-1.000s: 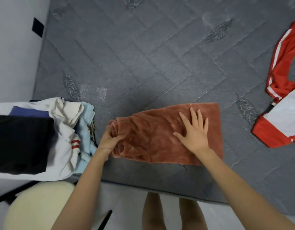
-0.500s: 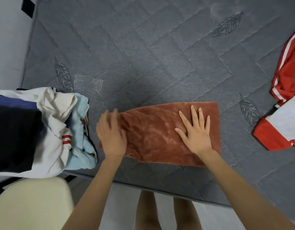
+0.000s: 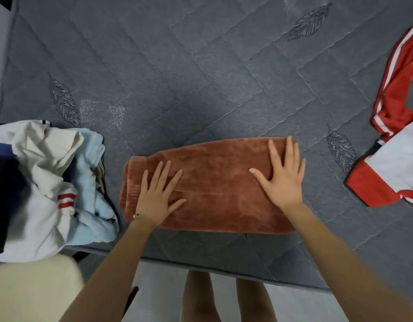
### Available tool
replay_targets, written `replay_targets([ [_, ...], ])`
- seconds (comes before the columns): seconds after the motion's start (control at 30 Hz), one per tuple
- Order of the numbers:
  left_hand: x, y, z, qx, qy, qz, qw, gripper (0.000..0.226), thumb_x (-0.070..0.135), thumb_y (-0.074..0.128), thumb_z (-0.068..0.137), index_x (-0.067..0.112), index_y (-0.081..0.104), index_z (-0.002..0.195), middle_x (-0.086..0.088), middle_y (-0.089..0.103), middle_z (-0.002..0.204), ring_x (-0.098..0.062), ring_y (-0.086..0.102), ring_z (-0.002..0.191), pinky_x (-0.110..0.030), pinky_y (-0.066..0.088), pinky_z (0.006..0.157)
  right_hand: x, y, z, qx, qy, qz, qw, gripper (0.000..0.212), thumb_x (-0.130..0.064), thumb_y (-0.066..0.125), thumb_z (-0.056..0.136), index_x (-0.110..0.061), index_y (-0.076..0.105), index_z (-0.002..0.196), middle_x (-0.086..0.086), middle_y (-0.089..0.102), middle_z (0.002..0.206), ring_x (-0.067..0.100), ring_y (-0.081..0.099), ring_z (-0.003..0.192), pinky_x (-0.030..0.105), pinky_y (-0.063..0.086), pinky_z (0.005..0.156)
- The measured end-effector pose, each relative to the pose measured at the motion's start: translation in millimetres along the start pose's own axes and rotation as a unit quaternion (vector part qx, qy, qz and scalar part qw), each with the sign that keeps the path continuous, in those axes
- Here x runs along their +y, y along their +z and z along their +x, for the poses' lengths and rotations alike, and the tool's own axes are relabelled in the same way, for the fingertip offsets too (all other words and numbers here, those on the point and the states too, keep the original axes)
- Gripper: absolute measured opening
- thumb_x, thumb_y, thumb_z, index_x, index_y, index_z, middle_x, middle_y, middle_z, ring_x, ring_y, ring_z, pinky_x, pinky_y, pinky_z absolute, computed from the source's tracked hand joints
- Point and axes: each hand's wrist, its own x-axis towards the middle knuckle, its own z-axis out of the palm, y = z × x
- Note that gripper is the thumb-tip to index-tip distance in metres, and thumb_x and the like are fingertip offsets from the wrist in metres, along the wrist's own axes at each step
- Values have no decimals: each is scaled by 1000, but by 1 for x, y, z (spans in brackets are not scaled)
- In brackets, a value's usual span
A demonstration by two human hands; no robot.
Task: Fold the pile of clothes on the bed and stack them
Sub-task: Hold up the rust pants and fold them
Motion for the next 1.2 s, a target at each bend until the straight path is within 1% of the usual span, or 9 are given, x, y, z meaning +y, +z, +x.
replay_targets([
  [0.1, 33, -9, 2, 44, -39, -47, 997, 77, 68, 22, 90, 26, 9, 153, -15, 9, 159, -33, 6, 146, -55, -9, 115, 9, -10, -3, 18, 160, 193, 968, 89, -62, 55, 85, -27, 11, 153, 8, 13, 159, 25, 10, 146, 45, 12, 119],
  [0.23, 107, -16, 17, 32, 50, -60, 996, 74, 68, 31, 87, 33, 16, 151, -12, 12, 158, -36, 11, 145, -65, 5, 111, 14, -13, -14, -30, 279, 386, 879, 60, -50, 70, 81, -19, 49, 127, -2, 58, 123, 16, 54, 116, 31, 42, 99],
  [0.33, 136, -12, 33, -7, -4, -54, 998, 75, 71, 24, 85, 34, 15, 150, -13, 11, 157, -38, 10, 144, -66, 1, 108, 23, -18, -13, -39, 302, 408, 861, 46, -46, 74, 78, -17, 61, 111, -2, 67, 109, 12, 63, 96, 29, 47, 87],
  [0.5, 167, -27, 66, -29, -8, -43, 999, 76, 71, 16, 83, 34, 10, 150, -16, 15, 156, -38, 12, 143, -69, 8, 105, 33, -40, -5, 140, 278, 410, 857, 15, -31, 72, 85, -23, 61, 79, -7, 65, 80, 10, 60, 77, 33, 50, 82],
  [0.7, 209, -42, 93, -50, 129, -109, 984, 78, 59, 41, 91, 37, -4, 150, -6, -15, 159, -26, -16, 146, -58, -9, 111, 77, -75, -10, 284, 291, 361, 839, 24, -32, 68, 86, -9, 64, 89, -1, 64, 84, 9, 53, 79, 32, 48, 82],
  [0.87, 239, -65, 89, -59, 45, -262, 962, 52, 40, 43, 96, 22, 38, 144, -7, 14, 159, -24, 2, 147, -53, -4, 117, 52, -86, 1, 211, 252, 349, 878, 21, -32, 70, 85, -14, 62, 90, -9, 62, 82, 13, 59, 83, 42, 49, 87],
  [0.97, 226, -96, 83, 3, -57, -515, 856, 52, 48, 37, 89, 13, 66, 113, -5, 64, 121, -21, 56, 115, -45, 38, 105, 13, -93, 3, 151, 224, 392, 880, 29, -39, 69, 80, -16, 62, 95, 0, 68, 92, 18, 63, 89, 40, 50, 88],
  [1.1, 182, -135, 65, -124, -220, -794, 553, 46, 52, 37, 97, 18, 68, 103, -1, 74, 96, -10, 68, 89, -28, 53, 80, -54, -100, -10, 92, 133, 405, 900, 23, -28, 72, 84, -11, 59, 89, -8, 63, 82, 5, 58, 76, 22, 46, 76],
  [1.2, 143, -131, 49, -131, -207, -826, 508, 58, 66, 48, 86, 23, 62, 122, -5, 64, 124, -17, 59, 117, -39, 43, 105, -103, -86, -27, 6, 56, 435, 899, 19, -25, 69, 87, -16, 61, 102, -13, 64, 91, -1, 59, 82, 12, 43, 77],
])
